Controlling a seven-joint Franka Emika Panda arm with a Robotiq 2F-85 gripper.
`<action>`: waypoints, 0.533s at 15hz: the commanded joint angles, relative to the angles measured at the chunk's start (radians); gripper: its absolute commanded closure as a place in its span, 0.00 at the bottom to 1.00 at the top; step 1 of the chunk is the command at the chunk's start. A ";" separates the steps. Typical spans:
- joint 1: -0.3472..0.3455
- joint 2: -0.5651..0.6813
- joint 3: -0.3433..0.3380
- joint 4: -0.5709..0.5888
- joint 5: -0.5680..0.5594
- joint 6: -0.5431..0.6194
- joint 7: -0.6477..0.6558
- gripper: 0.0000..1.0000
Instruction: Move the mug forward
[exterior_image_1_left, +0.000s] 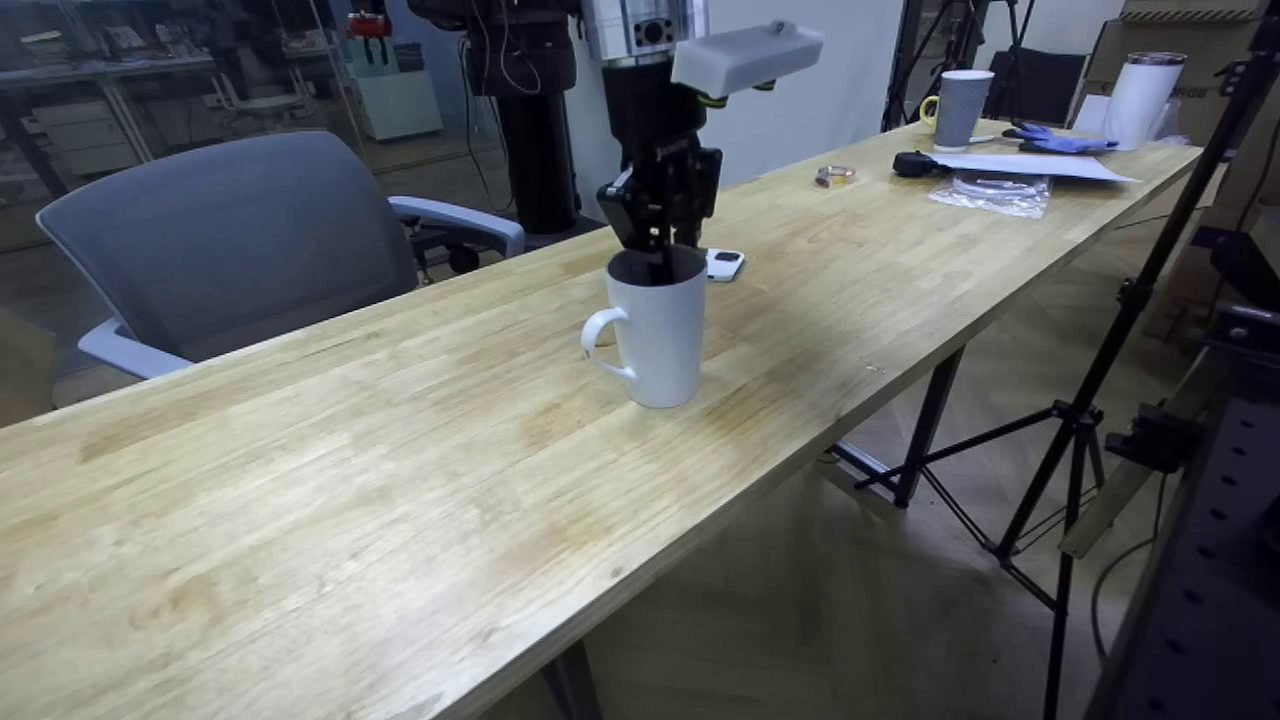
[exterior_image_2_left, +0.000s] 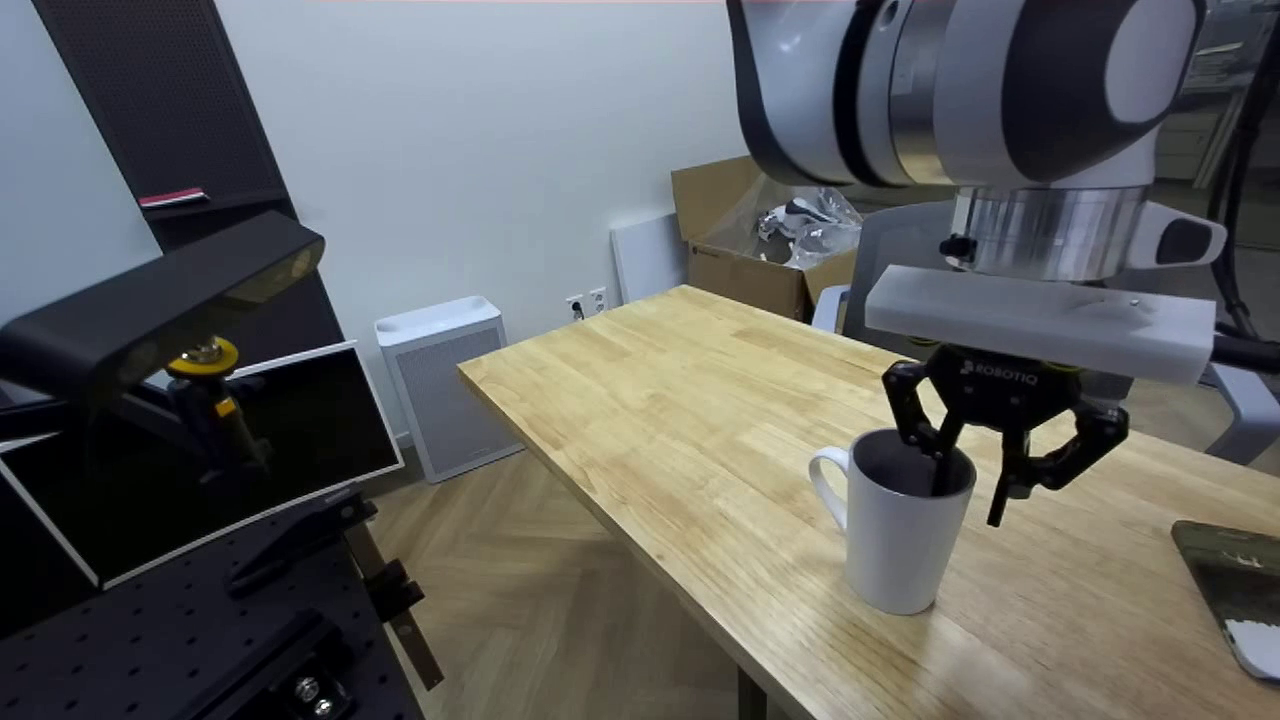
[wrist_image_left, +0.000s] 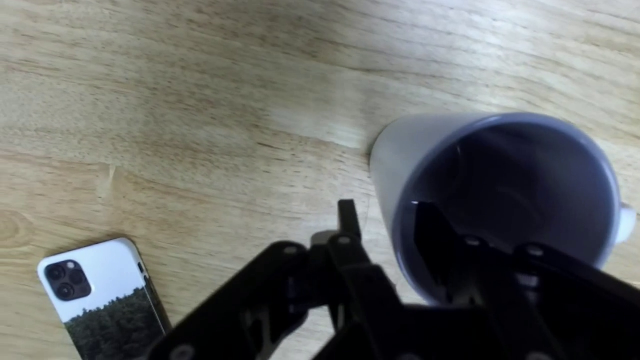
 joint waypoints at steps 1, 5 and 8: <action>0.027 0.004 -0.025 0.033 -0.035 -0.016 0.065 0.32; 0.060 -0.021 -0.049 0.059 -0.073 -0.063 0.103 0.06; 0.063 -0.062 -0.042 0.097 -0.076 -0.153 0.101 0.00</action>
